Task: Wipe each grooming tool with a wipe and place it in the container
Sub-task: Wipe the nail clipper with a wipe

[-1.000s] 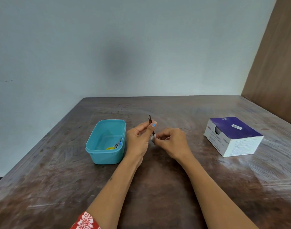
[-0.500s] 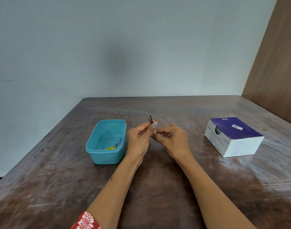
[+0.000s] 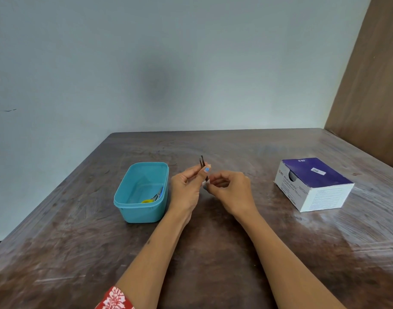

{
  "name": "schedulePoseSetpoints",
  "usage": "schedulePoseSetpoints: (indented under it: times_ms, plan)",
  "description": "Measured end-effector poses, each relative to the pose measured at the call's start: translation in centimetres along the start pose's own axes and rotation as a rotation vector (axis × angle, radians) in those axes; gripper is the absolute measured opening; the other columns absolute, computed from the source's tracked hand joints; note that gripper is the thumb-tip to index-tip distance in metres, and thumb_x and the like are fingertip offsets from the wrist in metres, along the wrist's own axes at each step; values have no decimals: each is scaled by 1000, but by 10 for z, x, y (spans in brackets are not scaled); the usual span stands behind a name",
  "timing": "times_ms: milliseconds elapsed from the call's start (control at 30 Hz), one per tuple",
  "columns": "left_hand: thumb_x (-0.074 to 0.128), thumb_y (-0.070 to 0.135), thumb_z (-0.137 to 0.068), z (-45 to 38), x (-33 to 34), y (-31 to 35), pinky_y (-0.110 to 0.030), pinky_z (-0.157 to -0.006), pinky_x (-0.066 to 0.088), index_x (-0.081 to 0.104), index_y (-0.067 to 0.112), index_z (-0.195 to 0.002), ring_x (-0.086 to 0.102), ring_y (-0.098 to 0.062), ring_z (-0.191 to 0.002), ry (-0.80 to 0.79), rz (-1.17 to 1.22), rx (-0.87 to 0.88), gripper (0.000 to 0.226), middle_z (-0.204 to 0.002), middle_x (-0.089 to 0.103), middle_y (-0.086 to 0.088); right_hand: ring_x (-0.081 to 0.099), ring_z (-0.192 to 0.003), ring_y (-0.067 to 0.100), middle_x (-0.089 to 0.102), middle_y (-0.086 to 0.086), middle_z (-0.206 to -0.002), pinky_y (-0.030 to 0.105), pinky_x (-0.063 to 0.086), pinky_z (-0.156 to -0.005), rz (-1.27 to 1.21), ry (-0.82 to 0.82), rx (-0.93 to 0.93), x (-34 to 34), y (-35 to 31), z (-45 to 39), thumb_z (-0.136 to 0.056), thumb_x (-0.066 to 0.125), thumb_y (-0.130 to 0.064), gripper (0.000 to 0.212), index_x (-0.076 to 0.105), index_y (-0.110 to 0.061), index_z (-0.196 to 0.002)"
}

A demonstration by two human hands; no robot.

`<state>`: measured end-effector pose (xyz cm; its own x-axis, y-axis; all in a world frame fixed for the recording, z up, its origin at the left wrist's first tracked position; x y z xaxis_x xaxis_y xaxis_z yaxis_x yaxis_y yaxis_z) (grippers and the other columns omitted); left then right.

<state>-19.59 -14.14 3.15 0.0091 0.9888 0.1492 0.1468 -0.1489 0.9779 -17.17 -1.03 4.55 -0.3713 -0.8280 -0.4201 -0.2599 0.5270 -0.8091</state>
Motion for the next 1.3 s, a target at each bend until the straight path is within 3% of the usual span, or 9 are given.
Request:
schedulePoseSetpoints:
  times_ms: [233,367,500,700,833,967,1133,1233,1300]
  plan:
    - [66,18,-82,-1,1,-4,-20,-79,54,68,9,-109,65,-2,-87,-13,1,-3,29,-101,71,1,66,-67,-1,69,-9,-73,10,51,-64,-107,43,38,-2,3,2,-73,78,-15,26,64,-22,-94]
    - [66,21,-82,-2,-1,-5,-22,-79,53,69,11,-109,65,-6,-89,-3,-11,-11,29,-98,72,1,66,-67,-2,70,-7,-71,6,47,-62,-136,100,-46,-10,-11,4,-75,76,-16,36,55,-25,-103]
    - [66,21,-83,-1,1,-6,-27,-85,53,68,10,-109,63,-7,-92,-9,-27,-30,29,-102,70,1,66,-67,2,69,-7,-71,23,56,-70,-82,58,8,-3,-1,5,-75,76,-14,45,46,-26,-106]
    - [66,23,-83,-2,1,-8,-26,-83,52,69,12,-108,63,-5,-89,4,-30,-49,28,-92,69,7,65,-70,-3,68,-11,-70,10,50,-66,-84,112,-57,-9,-10,4,-76,75,-19,47,42,-26,-109]
    - [66,21,-83,-1,2,-8,-29,-88,52,68,9,-110,62,-6,-94,-2,-34,-45,30,-103,69,1,66,-70,3,70,-6,-74,24,56,-72,-43,59,-5,-3,-1,4,-75,75,-14,50,41,-25,-110]
    - [65,23,-83,-2,2,-7,-20,-78,51,68,10,-110,62,-3,-87,-3,-40,-31,30,-94,69,6,65,-71,-3,67,-12,-70,7,48,-66,-61,106,-67,-8,-11,5,-76,75,-18,48,41,-27,-108]
    - [66,22,-83,-2,1,-8,-24,-83,52,67,7,-112,63,-8,-94,5,-42,-38,32,-106,69,-4,65,-69,-1,66,-12,-69,14,52,-68,-54,63,-21,-4,-3,5,-75,76,-13,49,42,-25,-108]
    - [65,22,-83,-1,1,-6,-19,-77,52,67,8,-111,63,-4,-87,7,-35,-32,32,-95,70,1,64,-69,-5,66,-14,-68,2,44,-63,-62,95,-62,-8,-10,6,-76,75,-15,47,42,-25,-108]
    - [65,21,-83,-2,0,-6,-18,-76,52,67,8,-112,62,-2,-84,7,-39,-29,32,-96,69,2,65,-69,-4,66,-13,-68,4,45,-63,-80,73,-41,-4,-8,5,-75,76,-15,48,42,-25,-107]
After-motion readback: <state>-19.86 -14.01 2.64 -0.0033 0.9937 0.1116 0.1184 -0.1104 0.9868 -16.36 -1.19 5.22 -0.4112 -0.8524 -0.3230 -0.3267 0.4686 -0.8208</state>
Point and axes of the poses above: each hand's wrist, its own z-axis away from the middle knuckle, its own x-axis out of the palm, y = z × x, the point moved 10 cm from there along -z, towards the middle knuckle
